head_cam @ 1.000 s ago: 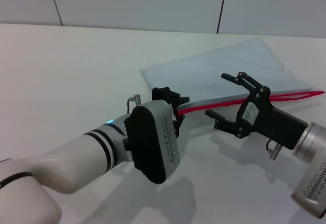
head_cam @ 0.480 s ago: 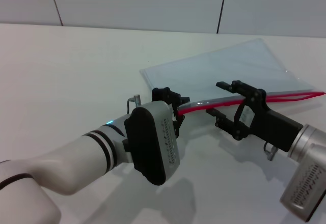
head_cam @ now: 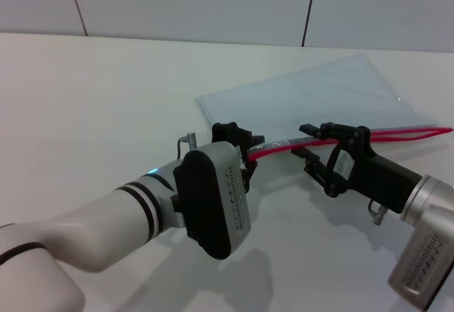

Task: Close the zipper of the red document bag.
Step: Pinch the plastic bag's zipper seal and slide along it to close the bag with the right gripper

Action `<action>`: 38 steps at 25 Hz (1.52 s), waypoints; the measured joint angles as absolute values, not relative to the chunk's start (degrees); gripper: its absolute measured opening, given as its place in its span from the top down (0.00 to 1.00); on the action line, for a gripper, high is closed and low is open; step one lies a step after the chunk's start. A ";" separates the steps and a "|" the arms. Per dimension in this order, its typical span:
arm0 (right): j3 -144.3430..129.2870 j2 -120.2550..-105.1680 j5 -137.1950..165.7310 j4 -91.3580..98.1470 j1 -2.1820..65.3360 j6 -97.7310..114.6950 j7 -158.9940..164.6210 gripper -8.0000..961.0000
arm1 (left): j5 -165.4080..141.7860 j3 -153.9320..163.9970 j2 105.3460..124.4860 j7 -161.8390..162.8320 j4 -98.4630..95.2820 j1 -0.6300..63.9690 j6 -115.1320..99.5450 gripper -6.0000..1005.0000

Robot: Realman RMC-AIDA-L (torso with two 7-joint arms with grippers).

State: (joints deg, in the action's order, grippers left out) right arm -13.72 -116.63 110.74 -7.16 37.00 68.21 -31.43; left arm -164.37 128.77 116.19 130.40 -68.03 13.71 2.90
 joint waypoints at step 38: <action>-11.29 -116.63 110.74 -8.61 36.86 63.44 -36.33 0.93 | -163.82 128.66 116.28 128.41 -68.02 13.24 2.99 0.94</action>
State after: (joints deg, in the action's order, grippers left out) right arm -11.29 -116.63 110.74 -8.61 36.86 63.44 -36.33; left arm -163.82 128.66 116.28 128.41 -68.02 13.24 2.99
